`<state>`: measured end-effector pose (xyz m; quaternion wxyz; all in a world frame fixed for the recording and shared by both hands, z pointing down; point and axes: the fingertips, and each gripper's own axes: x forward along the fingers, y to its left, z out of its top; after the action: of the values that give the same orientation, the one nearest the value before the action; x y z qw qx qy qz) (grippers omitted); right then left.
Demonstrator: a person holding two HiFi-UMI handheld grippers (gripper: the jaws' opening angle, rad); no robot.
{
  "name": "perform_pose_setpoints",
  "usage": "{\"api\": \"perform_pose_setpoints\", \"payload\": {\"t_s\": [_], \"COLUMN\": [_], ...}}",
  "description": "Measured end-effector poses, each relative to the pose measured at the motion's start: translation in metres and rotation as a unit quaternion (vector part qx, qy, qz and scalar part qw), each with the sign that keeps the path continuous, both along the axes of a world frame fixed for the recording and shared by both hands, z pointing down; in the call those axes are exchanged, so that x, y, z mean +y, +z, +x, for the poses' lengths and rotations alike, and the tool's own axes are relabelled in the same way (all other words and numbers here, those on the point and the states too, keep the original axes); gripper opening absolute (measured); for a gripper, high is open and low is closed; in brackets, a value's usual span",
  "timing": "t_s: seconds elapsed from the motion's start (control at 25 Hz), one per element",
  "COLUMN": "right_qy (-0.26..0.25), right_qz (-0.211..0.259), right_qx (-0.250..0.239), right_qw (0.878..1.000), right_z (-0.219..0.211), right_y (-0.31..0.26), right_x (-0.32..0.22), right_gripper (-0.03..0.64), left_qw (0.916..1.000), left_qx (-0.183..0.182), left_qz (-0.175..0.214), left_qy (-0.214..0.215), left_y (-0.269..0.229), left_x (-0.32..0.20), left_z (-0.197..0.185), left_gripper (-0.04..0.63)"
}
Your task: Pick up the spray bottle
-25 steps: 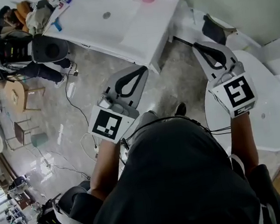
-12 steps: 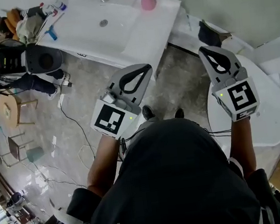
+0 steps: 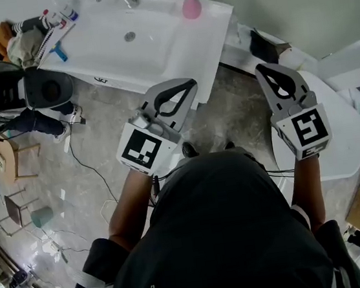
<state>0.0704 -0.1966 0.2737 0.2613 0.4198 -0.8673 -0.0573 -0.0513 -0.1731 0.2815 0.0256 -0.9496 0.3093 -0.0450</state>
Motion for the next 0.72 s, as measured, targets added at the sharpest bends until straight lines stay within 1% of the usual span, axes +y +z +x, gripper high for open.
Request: {"api": "perform_pose_setpoints", "payload": {"t_s": [0.08,0.2,0.28,0.48,0.64,0.72], "right_qy": [0.0,-0.004,-0.009,-0.016,-0.034,-0.042], "right_qz": [0.0,-0.003,-0.008,-0.018,-0.021,-0.022], "right_qx": [0.006,0.015,0.022,0.027,0.022,0.017], "right_qw": [1.0,1.0,1.0,0.999,0.999,0.999], "right_z": [-0.008,-0.035,-0.046,-0.044,-0.049,-0.05], "right_y": [-0.002,-0.002,0.001,0.007,0.01,0.01], "right_x": [-0.001,-0.013,-0.018,-0.033,-0.056,-0.068], "right_gripper": [0.011,0.011,0.011,0.011,0.011,0.011], "left_qw": [1.0,0.9998,0.9996,0.9995,0.999,0.9988], "left_qx": [0.008,0.018,0.023,0.022,0.024,0.018], "left_qz": [-0.003,-0.012,-0.018,-0.022,-0.025,-0.028], "left_qy": [0.0,-0.002,-0.003,-0.009,-0.028,-0.035], "left_y": [0.001,0.009,0.015,0.019,0.017,0.017], "left_x": [-0.003,-0.019,-0.025,-0.037,-0.052,-0.06], "left_z": [-0.008,-0.033,-0.042,-0.039,-0.043,-0.041], "left_gripper": [0.003,0.003,0.003,0.003,0.003,0.003]}}
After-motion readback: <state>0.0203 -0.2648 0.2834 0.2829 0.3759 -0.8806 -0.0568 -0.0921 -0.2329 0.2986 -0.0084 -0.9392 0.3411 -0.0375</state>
